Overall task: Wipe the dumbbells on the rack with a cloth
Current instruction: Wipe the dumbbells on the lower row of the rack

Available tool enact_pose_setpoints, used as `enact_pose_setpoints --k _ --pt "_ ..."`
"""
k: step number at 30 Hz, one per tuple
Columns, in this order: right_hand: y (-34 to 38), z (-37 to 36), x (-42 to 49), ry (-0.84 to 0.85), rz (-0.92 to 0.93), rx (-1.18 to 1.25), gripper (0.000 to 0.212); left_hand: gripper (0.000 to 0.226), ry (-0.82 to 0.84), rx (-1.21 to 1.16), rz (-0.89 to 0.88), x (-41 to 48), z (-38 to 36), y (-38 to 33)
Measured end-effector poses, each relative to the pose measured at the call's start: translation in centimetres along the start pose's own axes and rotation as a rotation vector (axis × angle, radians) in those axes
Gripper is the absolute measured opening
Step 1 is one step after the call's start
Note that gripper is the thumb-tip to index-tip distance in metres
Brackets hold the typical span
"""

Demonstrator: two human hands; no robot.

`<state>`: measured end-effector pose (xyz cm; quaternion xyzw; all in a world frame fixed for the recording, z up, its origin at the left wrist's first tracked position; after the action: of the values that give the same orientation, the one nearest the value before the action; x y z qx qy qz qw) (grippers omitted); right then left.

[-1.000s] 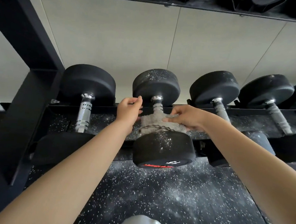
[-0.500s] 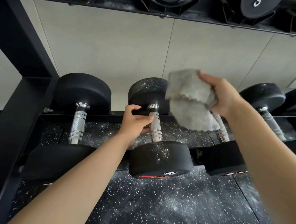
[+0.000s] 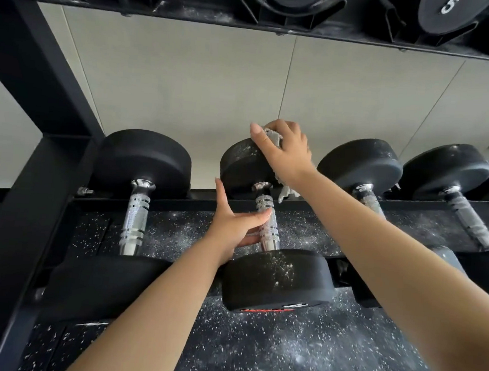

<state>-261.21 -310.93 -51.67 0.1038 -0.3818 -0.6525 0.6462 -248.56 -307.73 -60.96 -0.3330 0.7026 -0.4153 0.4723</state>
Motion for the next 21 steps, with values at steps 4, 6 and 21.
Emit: enact_pose_setpoints --k 4,6,21 --pt "0.9 0.4 0.9 0.079 -0.13 0.195 0.064 0.125 0.012 -0.002 0.002 0.3 0.2 0.3" --pt "1.0 0.4 1.3 0.102 -0.145 0.165 0.065 0.124 0.013 0.003 -0.007 0.4 0.2 0.4" --pt "-3.7 0.1 1.0 0.034 0.12 0.374 0.034 0.118 -0.007 -0.002 -0.006 0.3 -0.3 0.5"
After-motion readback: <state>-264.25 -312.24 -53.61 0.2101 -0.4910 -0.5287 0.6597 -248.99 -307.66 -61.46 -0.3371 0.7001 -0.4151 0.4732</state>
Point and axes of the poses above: each hand's wrist, its own x-axis towards the middle knuckle, its own z-axis out of the back of the hand, y = z × x, the point moved 1 cm from there along x, towards the middle knuckle, and after that the axes turned 6 degrees about z, right-handed, at the moved point
